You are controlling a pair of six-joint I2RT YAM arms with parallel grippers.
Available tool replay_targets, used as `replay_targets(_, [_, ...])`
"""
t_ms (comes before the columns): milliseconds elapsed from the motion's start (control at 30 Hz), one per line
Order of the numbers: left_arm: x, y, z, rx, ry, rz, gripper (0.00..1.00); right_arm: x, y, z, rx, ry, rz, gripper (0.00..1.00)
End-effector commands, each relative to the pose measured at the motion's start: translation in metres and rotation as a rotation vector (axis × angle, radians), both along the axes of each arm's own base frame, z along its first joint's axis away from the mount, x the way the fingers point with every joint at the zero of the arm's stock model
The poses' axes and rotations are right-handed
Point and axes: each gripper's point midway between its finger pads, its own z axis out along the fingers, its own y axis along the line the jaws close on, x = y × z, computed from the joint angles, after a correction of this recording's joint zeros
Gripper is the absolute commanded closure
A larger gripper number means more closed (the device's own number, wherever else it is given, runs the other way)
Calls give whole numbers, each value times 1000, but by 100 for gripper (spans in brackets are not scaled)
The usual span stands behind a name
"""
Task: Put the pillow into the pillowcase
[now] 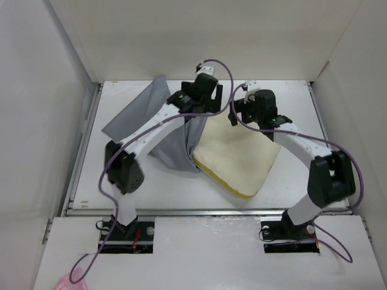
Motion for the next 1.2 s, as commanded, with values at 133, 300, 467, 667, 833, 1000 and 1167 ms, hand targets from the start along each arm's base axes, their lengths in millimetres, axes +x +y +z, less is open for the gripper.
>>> replay_targets(133, [57, -15, -59, 334, 88, -123, 0, 51, 13, -31, 1, 13, 240, 3])
replay_targets(300, [67, 3, -110, 395, 189, -127, 4, 65, 20, -47, 20, 83, 300, 5])
replay_targets(467, [81, 22, -121, 393, 192, -25, 73, 59, 41, -68, 103, 171, 412, 11])
replay_targets(667, [104, 17, -85, 291, 84, 14, 100, 42, 64, -94, 150, 263, 503, 100])
replay_targets(833, [98, -18, -20, 121, -38, -130, 100, 25, 84, -2, 126, -75, 463, 100])
replay_targets(1000, [51, -75, 39, 55, -159, -305, 100, -25, 85, 72, 222, -269, 481, 100])
replay_targets(1167, [-34, -127, 89, -9, -237, -521, 100, -47, 66, 116, 351, -394, 323, 100])
